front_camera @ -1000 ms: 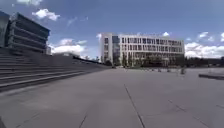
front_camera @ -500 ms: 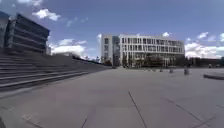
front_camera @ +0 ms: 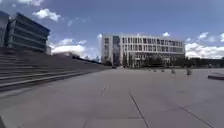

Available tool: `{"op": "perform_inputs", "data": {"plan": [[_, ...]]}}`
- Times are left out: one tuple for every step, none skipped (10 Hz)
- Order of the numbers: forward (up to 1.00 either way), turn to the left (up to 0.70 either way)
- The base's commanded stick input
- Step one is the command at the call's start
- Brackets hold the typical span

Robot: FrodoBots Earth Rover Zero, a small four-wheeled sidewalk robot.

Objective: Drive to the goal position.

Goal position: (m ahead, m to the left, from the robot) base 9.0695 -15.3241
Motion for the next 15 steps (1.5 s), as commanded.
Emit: {"op": "perform_inputs", "data": {"plan": [[0.70, 0.00], [0.70, 0.00], [0.70, 0.00], [0.70, 0.00], [0.70, 0.00], [0.70, 0.00], [0.70, 0.00], [0.70, 0.00], [0.70, 0.00], [0.70, 0.00], [0.70, 0.00], [0.70, 0.00], [0.70, 0.00], [0.70, 0.00], [0.70, 0.00]]}}
